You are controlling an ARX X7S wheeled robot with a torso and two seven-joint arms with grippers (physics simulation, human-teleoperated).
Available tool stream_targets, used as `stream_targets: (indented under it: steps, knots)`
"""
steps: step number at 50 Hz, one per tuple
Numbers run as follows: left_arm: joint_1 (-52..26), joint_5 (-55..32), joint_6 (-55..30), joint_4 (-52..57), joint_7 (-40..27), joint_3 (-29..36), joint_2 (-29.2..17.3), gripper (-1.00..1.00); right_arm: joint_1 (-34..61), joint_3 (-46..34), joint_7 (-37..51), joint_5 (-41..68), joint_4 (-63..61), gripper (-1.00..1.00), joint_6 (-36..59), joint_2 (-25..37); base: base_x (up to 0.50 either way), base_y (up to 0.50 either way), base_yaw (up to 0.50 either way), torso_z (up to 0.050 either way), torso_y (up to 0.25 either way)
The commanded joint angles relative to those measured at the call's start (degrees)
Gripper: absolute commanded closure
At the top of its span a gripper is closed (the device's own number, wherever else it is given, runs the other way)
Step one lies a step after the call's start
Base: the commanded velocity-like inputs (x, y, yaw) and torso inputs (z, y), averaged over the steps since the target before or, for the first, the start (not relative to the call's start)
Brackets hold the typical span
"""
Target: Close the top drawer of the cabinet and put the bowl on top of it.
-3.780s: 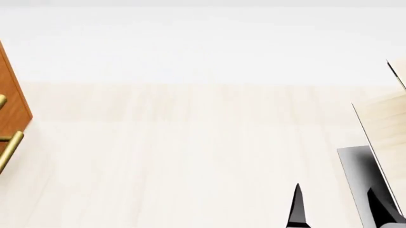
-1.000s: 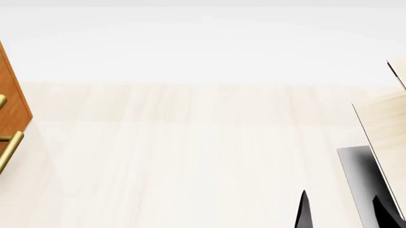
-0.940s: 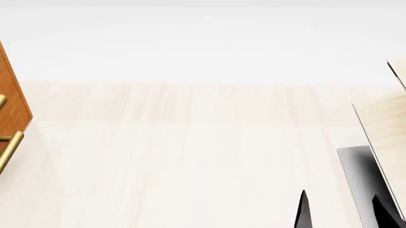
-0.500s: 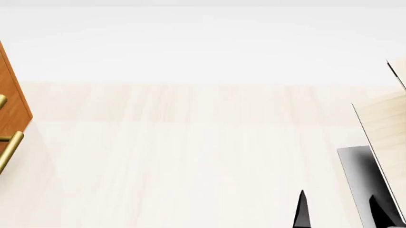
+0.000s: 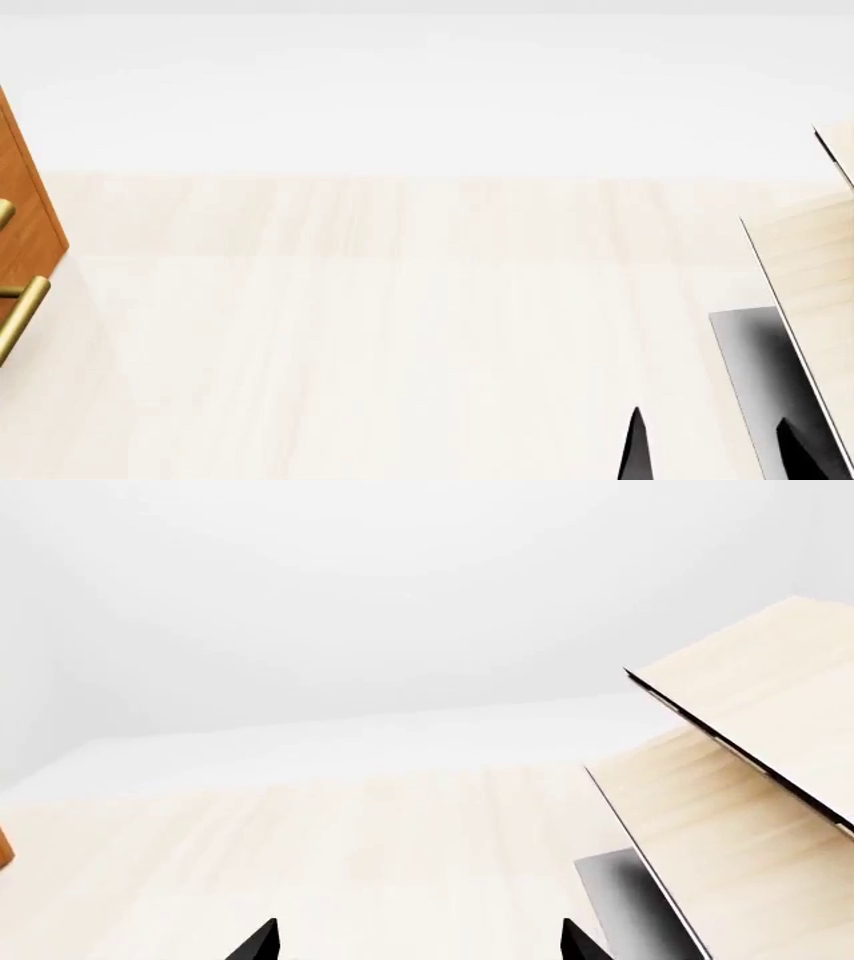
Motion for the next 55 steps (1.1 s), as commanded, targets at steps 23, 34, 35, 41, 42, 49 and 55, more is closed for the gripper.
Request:
stream_targets:
  steps: [23,34,35,41,42,49,55]
  knots:
    - [5.24,17.35,-0.80,0.13,1.92,-20.46,-1.54,1.00,-0.09,-0.89,0.90,-0.26,-0.78,-1.00,0.03,0.07,0.00,0.00,0.00,0.000,0.000]
    - [6.87,22.05,-2.69,0.13,0.55,-27.15,-2.21,1.00,-0.64,-0.75,1.02,-0.30,-1.18,-1.00,-0.23,0.23,0.00,0.00,0.00,0.000,0.000]
    - [7.03,22.63,-2.74,0.15,0.59,-27.44,-2.21,1.00,-0.77,-0.57,1.02,-0.22,-1.28,-1.00,-0.31,0.30,0.00,0.00,0.00,0.000,0.000]
    - [7.26,25.60,-3.14,0.15,-0.06,-29.57,-2.50,1.00,-0.76,-0.53,0.86,-0.12,-1.07,-1.00,-0.50,0.34,0.00,0.00,0.00,0.002,0.002]
    - [7.30,26.10,-3.13,0.14,-0.06,-29.78,-2.52,1.00,-0.72,-0.62,0.84,-0.19,-0.99,-1.00,-0.50,0.30,0.00,0.00,0.00,0.000,0.000]
    - [9.49,28.38,-2.68,0.16,0.95,-32.59,-2.77,1.00,-0.82,-0.32,1.14,0.28,-1.24,-1.00,-0.52,0.56,0.00,0.00,0.00,0.000,0.000]
    - [10.33,30.04,-2.52,0.15,1.77,-34.75,-3.32,1.00,-0.90,-0.53,1.01,0.01,-1.08,-1.00,-0.64,0.51,0.00,0.00,0.00,0.000,0.000]
